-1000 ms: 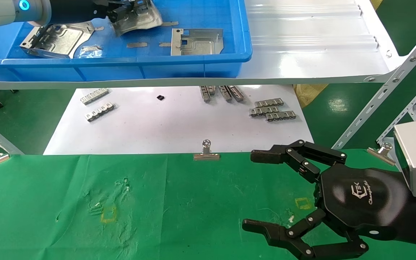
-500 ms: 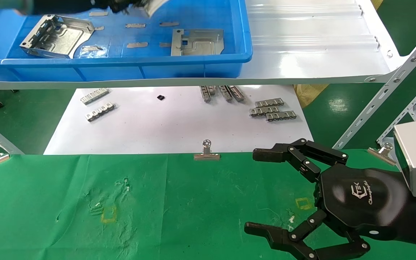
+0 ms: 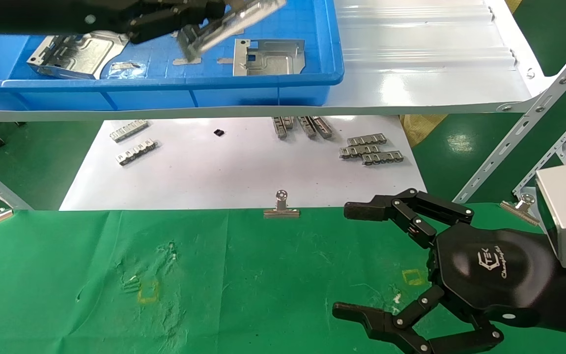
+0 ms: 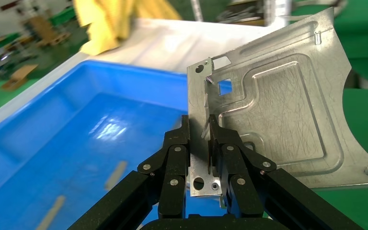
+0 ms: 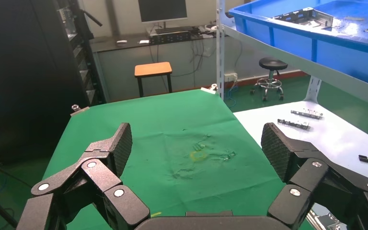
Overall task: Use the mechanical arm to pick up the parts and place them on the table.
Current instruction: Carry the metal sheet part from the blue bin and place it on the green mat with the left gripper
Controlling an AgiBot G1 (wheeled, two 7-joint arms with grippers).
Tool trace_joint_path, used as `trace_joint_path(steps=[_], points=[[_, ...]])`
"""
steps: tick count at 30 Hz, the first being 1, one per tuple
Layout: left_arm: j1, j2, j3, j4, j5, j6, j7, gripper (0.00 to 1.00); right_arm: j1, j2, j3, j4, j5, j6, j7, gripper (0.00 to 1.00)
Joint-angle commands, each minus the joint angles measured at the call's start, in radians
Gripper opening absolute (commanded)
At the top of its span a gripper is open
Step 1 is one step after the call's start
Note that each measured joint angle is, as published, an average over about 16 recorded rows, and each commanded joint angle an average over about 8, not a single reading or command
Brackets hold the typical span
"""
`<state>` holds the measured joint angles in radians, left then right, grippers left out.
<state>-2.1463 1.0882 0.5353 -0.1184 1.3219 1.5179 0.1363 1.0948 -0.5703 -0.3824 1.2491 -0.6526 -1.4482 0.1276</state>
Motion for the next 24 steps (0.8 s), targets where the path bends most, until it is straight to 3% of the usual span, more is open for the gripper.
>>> trace_joint_path(steps=[1, 8, 17, 24], points=[[0.003, -0.012, -0.005, -0.001, -0.006, 0.056, 0.024, 0.0, 0.0, 0.0, 0.0, 0.0, 0.0, 0.0, 0.0, 1.0], [0.094, -0.079, 0.032, -0.172, -0.088, 0.092, 0.058, 0.0, 0.0, 0.0, 0.0, 0.0, 0.0, 0.0, 0.0, 1.0], [0.31, -0.28, 0.147, -0.561, -0.333, 0.086, 0.066, 0.0, 0.0, 0.0, 0.0, 0.0, 0.0, 0.0, 0.0, 1.0], [0.423, -0.406, 0.277, -0.742, -0.344, 0.073, 0.302, 0.0, 0.0, 0.0, 0.0, 0.0, 0.0, 0.0, 0.0, 1.0]])
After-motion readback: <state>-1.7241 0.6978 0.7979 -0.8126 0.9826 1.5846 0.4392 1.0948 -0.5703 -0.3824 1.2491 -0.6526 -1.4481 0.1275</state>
